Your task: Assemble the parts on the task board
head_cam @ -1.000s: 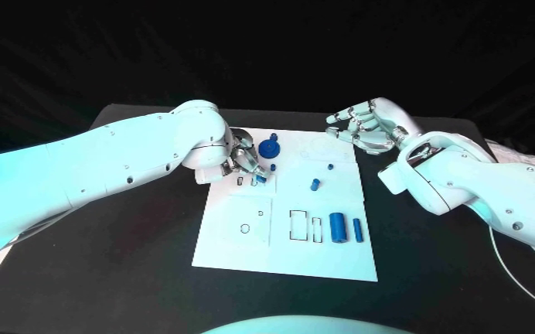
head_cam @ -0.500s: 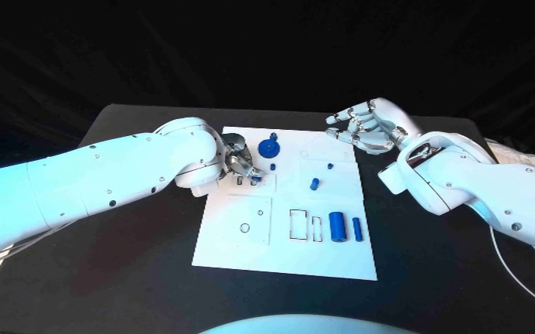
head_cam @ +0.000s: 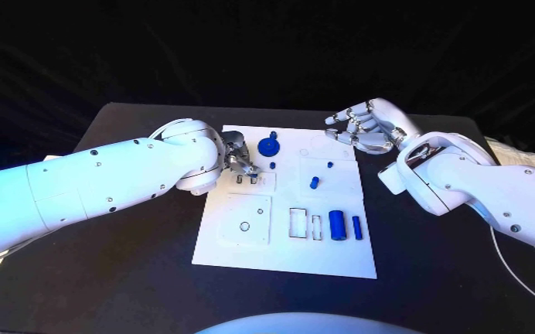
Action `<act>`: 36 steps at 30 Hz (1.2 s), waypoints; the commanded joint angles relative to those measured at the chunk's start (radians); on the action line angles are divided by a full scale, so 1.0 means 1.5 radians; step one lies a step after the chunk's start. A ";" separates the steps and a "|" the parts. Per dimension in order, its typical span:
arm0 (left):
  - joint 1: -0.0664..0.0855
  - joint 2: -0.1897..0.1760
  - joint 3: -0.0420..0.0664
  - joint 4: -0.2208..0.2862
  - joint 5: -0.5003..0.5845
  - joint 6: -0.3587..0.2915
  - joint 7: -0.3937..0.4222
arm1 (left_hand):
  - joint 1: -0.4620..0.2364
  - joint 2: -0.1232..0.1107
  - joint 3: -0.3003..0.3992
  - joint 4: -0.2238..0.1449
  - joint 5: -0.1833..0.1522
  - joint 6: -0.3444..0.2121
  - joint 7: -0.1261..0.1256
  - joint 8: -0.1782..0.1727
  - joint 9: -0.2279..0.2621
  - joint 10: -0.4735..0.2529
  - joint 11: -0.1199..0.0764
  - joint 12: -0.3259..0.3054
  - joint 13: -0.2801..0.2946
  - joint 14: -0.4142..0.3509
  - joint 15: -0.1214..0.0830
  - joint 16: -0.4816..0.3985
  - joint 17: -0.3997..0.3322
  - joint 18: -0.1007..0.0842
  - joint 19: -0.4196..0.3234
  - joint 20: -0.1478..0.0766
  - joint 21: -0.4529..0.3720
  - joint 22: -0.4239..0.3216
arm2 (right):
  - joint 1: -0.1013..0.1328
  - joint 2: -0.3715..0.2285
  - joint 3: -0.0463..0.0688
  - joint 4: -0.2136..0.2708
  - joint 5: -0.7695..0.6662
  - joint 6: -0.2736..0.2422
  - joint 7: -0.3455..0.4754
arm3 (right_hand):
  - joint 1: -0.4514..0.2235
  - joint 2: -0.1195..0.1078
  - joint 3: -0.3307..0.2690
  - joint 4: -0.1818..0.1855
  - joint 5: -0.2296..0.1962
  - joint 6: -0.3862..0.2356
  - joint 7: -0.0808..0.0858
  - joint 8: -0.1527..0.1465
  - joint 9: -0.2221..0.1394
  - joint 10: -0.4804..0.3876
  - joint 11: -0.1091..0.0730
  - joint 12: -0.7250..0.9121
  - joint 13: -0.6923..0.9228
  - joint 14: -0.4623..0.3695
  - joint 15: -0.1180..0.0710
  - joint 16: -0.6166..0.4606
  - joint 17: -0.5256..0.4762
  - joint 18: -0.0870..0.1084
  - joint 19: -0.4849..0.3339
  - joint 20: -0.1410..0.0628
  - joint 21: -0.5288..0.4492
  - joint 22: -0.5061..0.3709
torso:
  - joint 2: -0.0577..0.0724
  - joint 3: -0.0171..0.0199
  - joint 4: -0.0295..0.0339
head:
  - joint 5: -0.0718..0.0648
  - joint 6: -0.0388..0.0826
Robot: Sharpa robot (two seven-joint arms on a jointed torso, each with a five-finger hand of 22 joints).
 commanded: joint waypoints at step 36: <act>-0.009 0.013 -0.001 -0.014 -0.031 0.081 -0.003 | -0.005 0.003 0.124 -0.121 0.001 0.001 -0.006 0.005 0.002 0.005 -0.001 0.004 0.002 0.069 -0.002 0.002 0.175 -0.005 0.004 -0.003 0.000 0.032 | -0.003 0.001 0.000 0.003 -0.018 0.010 0.000 | 0.000 0.001 -0.005 0.001 0.005 0.002 0.000 0.005 0.000 -0.002 0.000 -0.004 -0.001 0.035 0.003 -0.003 0.027 0.009 -0.003 0.000 -0.001 0.000 | 0.000 0.0007 -0.0003 | 0.002 -0.007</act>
